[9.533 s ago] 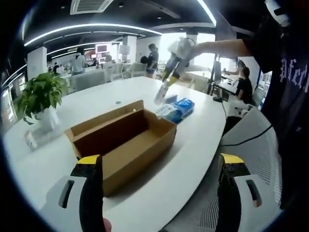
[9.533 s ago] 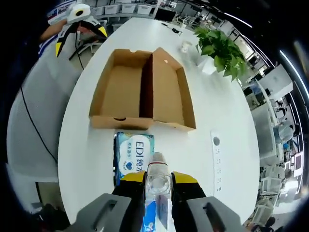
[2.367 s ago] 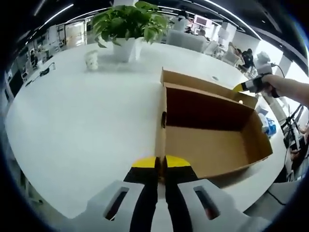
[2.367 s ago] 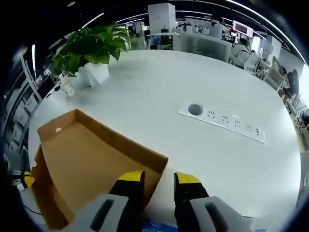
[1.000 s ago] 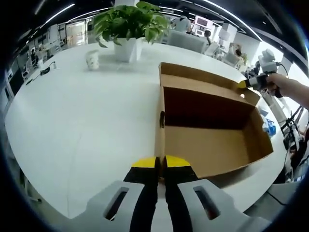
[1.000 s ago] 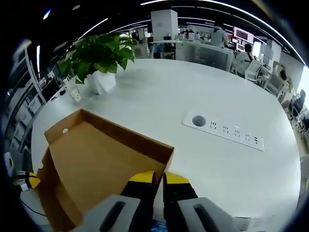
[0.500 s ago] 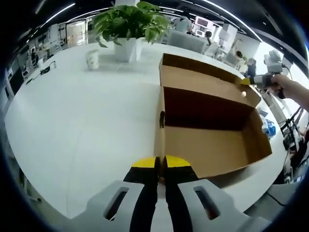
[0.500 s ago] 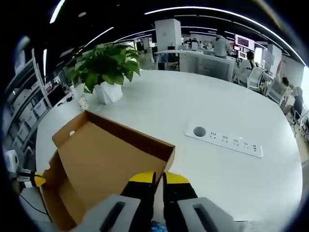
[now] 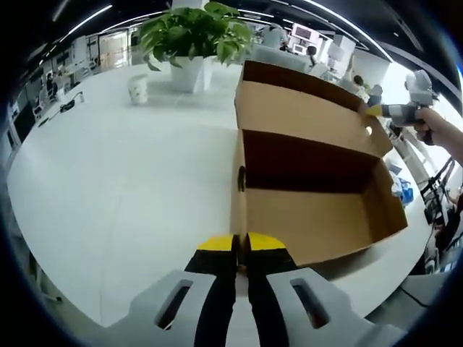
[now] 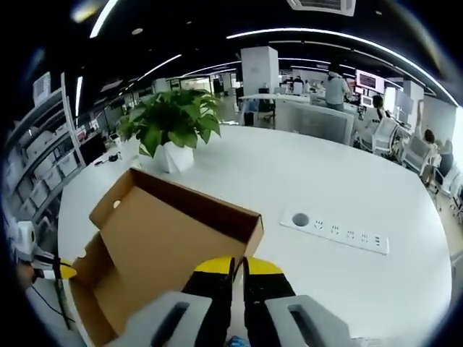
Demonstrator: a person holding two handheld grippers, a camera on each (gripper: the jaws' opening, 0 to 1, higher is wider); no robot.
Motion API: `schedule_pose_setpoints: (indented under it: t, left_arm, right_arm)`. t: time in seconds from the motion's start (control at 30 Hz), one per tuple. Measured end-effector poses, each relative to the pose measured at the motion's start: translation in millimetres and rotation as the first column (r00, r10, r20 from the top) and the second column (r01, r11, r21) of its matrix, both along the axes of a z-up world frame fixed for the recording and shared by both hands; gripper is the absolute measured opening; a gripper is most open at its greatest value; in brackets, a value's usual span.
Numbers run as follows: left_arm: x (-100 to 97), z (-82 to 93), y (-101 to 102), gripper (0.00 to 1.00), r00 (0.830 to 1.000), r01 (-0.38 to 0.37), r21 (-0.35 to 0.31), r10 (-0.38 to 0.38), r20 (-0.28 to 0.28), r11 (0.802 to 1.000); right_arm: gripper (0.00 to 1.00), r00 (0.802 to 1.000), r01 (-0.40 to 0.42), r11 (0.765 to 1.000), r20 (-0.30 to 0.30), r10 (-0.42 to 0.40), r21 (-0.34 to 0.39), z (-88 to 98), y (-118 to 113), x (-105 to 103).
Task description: Operate the shoe box by opening the lid, removing the specified soft item, and placing it in the target area until the item is outside and the box remains undamaged.
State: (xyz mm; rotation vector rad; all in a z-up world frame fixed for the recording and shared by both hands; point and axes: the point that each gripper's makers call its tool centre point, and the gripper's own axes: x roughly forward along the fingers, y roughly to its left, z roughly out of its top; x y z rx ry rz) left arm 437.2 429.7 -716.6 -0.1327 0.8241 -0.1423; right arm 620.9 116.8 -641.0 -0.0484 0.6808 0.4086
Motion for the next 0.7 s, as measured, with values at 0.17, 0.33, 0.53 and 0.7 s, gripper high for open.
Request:
schedule_pose_setpoints:
  t: [0.17, 0.33, 0.53, 0.7]
  left_arm:
    - [0.4, -0.2, -0.7, 0.02, 1.000, 0.000, -0.001, 0.000, 0.002, 1.000]
    - [0.3, -0.3, -0.8, 0.02, 1.000, -0.003, -0.001, 0.003, 0.005, 1.000]
    - [-0.1, -0.2, -1.7, 0.02, 1.000, -0.006, -0.001, 0.006, 0.007, 1.000]
    - [0.2, -0.3, -1.8, 0.02, 1.000, -0.005, -0.001, 0.005, 0.009, 1.000]
  right_arm:
    - [0.00, 0.999, -0.017, 1.000, 0.041, 0.017, 0.002, 8.5, 1.0, -3.7]
    - [0.00, 0.997, -0.020, 1.000, 0.075, 0.019, 0.020, 16.5, 3.0, -6.2]
    - [0.00, 0.994, -0.032, 0.998, 0.107, 0.027, 0.046, 27.5, 5.7, -12.5]
    - [0.00, 0.992, -0.034, 0.998, 0.122, 0.027, 0.055, 32.7, 5.9, -18.4]
